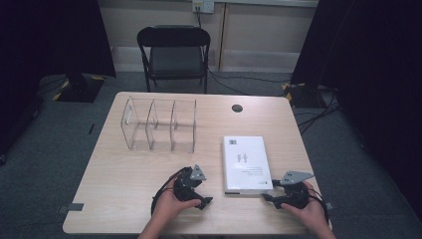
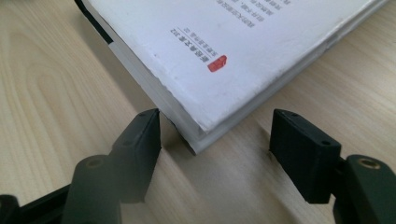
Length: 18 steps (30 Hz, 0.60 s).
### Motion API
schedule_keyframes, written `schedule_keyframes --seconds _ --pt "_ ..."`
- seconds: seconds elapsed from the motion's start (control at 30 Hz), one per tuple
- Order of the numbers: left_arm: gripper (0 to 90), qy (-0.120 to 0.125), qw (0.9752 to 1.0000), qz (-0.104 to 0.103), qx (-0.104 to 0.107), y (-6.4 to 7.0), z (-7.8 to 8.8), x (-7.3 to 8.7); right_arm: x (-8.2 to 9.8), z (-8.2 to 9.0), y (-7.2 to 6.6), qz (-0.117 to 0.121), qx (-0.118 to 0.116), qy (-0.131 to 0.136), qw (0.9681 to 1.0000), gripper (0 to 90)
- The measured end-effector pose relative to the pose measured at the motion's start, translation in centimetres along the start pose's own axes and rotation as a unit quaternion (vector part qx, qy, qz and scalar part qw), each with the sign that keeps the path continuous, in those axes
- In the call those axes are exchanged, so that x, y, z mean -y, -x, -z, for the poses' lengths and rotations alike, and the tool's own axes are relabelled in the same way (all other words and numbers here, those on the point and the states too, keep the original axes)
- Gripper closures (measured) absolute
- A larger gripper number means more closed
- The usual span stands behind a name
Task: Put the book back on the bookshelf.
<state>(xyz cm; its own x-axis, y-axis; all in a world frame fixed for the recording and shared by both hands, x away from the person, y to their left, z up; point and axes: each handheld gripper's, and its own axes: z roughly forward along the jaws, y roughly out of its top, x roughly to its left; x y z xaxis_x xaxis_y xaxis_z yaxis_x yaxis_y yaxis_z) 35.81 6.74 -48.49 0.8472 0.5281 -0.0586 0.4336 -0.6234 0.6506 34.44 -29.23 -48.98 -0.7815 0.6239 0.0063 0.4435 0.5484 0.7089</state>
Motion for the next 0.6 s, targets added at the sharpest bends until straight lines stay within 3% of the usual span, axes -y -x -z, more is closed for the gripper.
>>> schedule_keyframes --seconds 0.03,0.07,0.17,0.27,0.43,0.5,0.53,0.6 --pt "22.7 0.0 1.0 0.0 0.0 0.0 0.0 0.0 0.0 0.0 0.0 0.0 0.0 0.0 1.0 34.7" --pt "15.8 -0.017 0.9998 -0.009 -0.002 0.5 -0.1 -0.4 -0.1 0.0 0.0 0.003 -0.001 0.0 1.0 36.4" --pt "21.4 -0.018 0.9995 -0.025 0.008 1.4 -0.2 -0.8 -0.3 -0.1 0.0 -0.007 -0.001 0.005 1.0 40.6" --pt "18.1 -0.026 0.9989 -0.038 0.011 2.2 -0.4 -1.6 -0.5 -0.4 0.1 -0.012 -0.002 0.006 0.9999 42.0" --pt "18.0 -0.029 0.9985 -0.044 0.016 2.9 -1.2 -2.7 -0.9 -0.8 -0.4 0.0 0.001 -0.002 1.0 44.6" --pt "18.6 -0.023 0.9987 -0.044 0.013 2.9 -1.3 -2.9 -0.9 -0.8 -0.4 0.002 0.003 -0.004 1.0 44.9" --pt "20.7 -0.007 0.9987 -0.05 0.007 2.8 -1.7 -3.3 -0.9 -0.7 -0.4 0.005 0.002 -0.005 1.0 46.6" --pt "22.6 -0.011 0.9989 -0.045 0.01 2.5 -2.2 -3.5 -1.0 -0.6 -0.4 0.009 0.002 -0.009 0.9999 47.6"
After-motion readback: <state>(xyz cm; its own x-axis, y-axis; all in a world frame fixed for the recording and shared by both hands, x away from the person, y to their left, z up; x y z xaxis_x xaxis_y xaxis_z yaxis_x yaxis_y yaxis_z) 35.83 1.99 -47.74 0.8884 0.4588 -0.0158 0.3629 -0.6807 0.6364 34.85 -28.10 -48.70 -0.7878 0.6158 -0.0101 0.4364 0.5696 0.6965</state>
